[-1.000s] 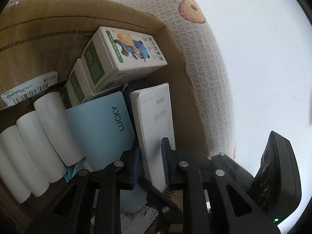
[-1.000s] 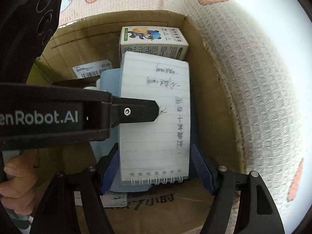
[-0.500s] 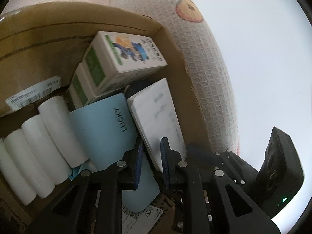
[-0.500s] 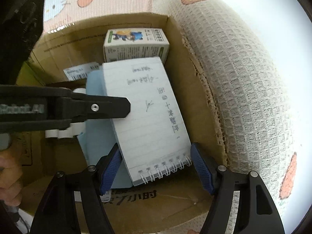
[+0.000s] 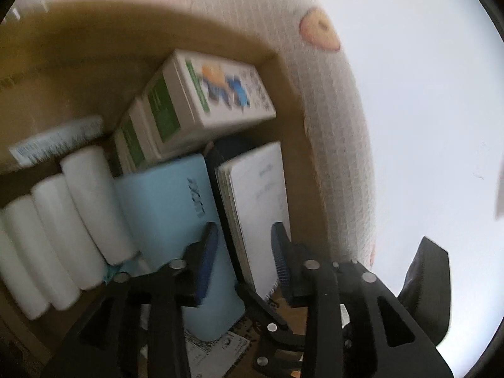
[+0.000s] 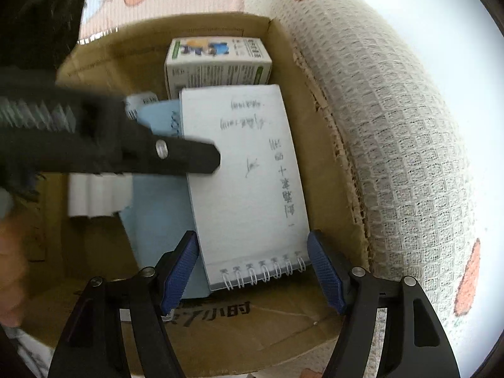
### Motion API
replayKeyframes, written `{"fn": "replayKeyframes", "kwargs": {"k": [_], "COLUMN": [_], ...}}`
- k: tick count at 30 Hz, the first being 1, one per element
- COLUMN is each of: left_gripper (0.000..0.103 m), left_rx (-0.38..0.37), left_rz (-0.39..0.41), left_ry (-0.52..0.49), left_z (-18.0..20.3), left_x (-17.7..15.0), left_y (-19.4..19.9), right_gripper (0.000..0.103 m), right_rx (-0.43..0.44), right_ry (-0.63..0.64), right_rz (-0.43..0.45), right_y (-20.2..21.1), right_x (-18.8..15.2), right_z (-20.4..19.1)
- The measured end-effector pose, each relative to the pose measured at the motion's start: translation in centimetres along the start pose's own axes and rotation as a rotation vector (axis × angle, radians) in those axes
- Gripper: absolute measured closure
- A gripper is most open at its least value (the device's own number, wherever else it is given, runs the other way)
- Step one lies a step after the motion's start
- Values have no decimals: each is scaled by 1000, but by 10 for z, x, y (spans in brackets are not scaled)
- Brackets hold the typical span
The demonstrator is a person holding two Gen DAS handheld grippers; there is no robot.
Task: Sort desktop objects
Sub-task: 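Open the left gripper to release the notebook in the box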
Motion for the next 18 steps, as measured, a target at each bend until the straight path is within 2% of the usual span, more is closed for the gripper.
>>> {"fn": "replayKeyframes", "kwargs": {"k": [3, 6, 8, 12, 15, 17, 18], "left_gripper": [64, 67, 72, 82, 87, 90, 90], "left_rx": [36, 22, 6, 32, 23, 14, 9], "left_rz": [22, 19, 23, 13, 2, 1, -1], "left_ry": [-45, -36, -44, -60, -50, -59, -62], "left_z": [1, 1, 2, 4, 4, 5, 6], "left_x": [3, 3, 1, -2, -5, -7, -8], "left_y": [7, 11, 13, 9, 3, -1, -3], "right_gripper": [35, 35, 34, 34, 34, 35, 40], "right_rx": [-8, 6, 29, 18, 21, 27, 19], "right_ry": [0, -15, -25, -2, 15, 28, 33], "right_rz": [13, 22, 31, 41, 29, 19, 16], "right_y": [3, 10, 16, 26, 24, 10, 7], "right_x": [-1, -2, -5, -10, -14, 31, 42], "right_z": [0, 2, 2, -3, -9, -19, -24]}}
Point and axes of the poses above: each gripper's, at about its wrist camera, not at the fingertips, and y roughly against the way its jaws point, z to its right, x to its top, the point moved 5 cm from there along -y, roughly the way its jaws point, and after that the axes turned 3 degrees about z, right-handed, at the moved point
